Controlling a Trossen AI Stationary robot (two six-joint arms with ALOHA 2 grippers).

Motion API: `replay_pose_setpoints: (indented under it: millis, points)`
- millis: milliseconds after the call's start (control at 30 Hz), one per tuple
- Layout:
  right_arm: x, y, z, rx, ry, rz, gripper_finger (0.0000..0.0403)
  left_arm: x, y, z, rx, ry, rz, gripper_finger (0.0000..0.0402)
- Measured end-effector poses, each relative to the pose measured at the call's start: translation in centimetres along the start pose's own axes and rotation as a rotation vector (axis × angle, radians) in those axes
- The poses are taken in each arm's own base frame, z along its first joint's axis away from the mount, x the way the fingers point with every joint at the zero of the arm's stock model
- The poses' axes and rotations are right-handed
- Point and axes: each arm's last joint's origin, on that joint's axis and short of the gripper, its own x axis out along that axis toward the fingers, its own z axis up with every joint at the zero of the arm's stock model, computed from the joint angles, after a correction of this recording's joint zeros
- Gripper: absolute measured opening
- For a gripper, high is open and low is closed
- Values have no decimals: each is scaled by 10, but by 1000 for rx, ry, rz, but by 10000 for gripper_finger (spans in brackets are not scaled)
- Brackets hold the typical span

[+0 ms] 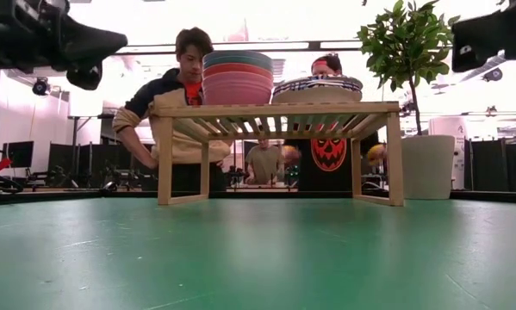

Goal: Place and stack bowls onto a shelf
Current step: Return to Home Position

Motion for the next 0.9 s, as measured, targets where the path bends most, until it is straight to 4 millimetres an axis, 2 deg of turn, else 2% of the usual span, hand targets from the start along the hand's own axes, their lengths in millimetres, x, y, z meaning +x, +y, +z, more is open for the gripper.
replay_pose_setpoints:
  millis: [167, 333, 467, 567, 900]
  points:
    - [3, 1, -7, 9, 5, -22, 9, -6, 1, -19, -23, -7, -48, 0]
    - [6, 5, -17, 47, 25, 57, 9, -7, 0, -19, -13, 7, -89, 0]
    - [10, 8, -33, 92, 49, 50, 9, -7, -1, -19, 8, -1, -106, 0]
    - [14, 9, -41, 91, -31, 40, 9, -7, -1, -18, 7, -4, -106, 0]
    - [16, 2, -44, 82, -3, 7, 9, -7, -1, -18, 13, -10, -101, 0]
